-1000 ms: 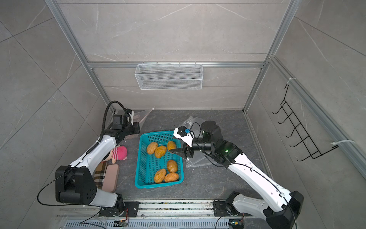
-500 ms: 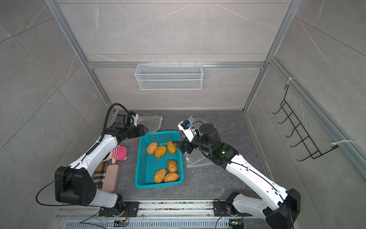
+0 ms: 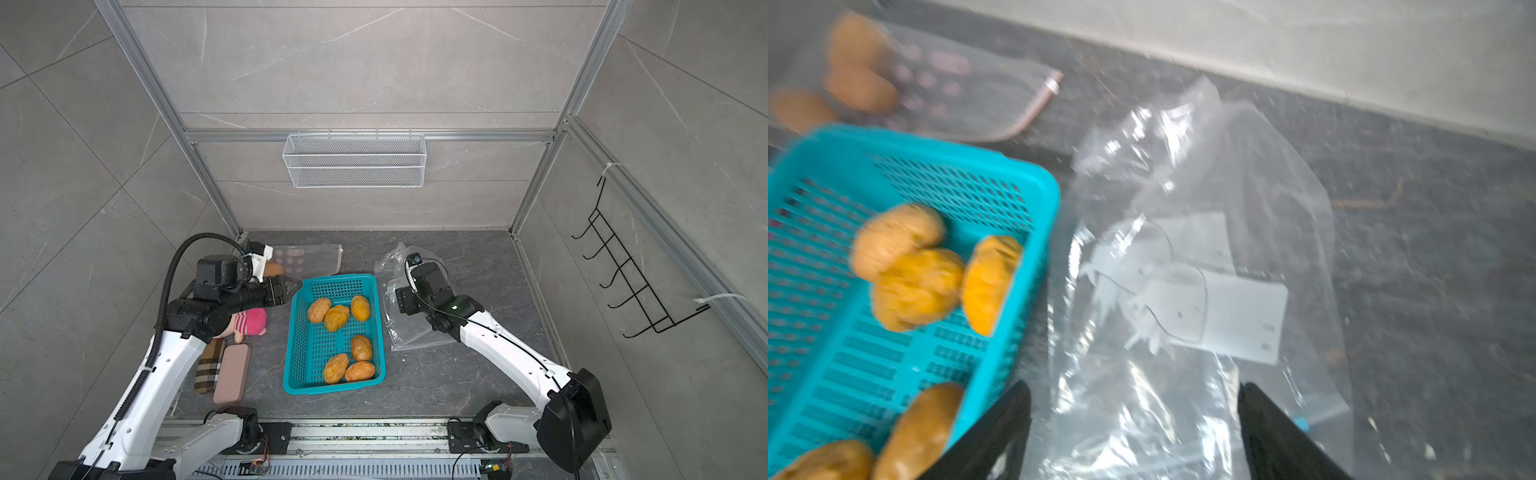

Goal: Put the potatoes into a zipper bag and zip it
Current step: Place the zipper food storage bag at the center of the board, then pick up the zipper food storage bag.

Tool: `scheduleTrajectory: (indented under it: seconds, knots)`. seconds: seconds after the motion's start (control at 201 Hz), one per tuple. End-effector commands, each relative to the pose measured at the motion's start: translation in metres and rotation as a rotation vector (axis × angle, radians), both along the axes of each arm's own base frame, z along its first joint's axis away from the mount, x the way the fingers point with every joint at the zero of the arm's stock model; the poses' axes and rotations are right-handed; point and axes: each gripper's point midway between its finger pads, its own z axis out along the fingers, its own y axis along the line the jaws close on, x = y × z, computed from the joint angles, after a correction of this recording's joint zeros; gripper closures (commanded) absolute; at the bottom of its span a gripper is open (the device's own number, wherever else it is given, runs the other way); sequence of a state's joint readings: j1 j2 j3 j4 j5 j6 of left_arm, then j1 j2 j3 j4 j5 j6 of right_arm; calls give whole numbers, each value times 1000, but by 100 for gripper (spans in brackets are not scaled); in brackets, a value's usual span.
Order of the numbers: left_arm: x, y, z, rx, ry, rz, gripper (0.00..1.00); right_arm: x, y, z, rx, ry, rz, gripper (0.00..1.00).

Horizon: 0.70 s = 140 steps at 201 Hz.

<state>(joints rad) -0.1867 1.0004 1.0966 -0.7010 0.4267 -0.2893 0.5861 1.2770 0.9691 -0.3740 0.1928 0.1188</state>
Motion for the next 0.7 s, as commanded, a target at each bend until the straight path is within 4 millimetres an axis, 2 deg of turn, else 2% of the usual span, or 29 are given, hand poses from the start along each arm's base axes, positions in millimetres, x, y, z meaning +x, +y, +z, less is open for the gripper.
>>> scheduleTrajectory:
  seconds: [0.0,0.159,0.244,0.319,0.428,0.563,0.692]
  knots:
    - [-28,-2,-22,12,41,-66,42,-3,-14,1,-155,-64,68,23]
    - [-44,2,-37,2,1,-57,42,3,-16,37,-252,-202,147,24]
    - [-45,9,-38,33,-3,-27,42,1,-19,40,-398,-204,250,24]
    - [-46,9,-36,30,-14,-28,43,-11,-26,25,-545,-117,371,24]
    - [-48,10,-35,33,-20,-26,43,-22,-50,10,-774,-53,446,24]
    - [-52,8,-32,22,-30,-32,43,-50,-75,-31,-1012,90,680,24]
    - [-55,5,-29,14,-43,-45,43,-53,-70,-61,-1045,165,791,27]
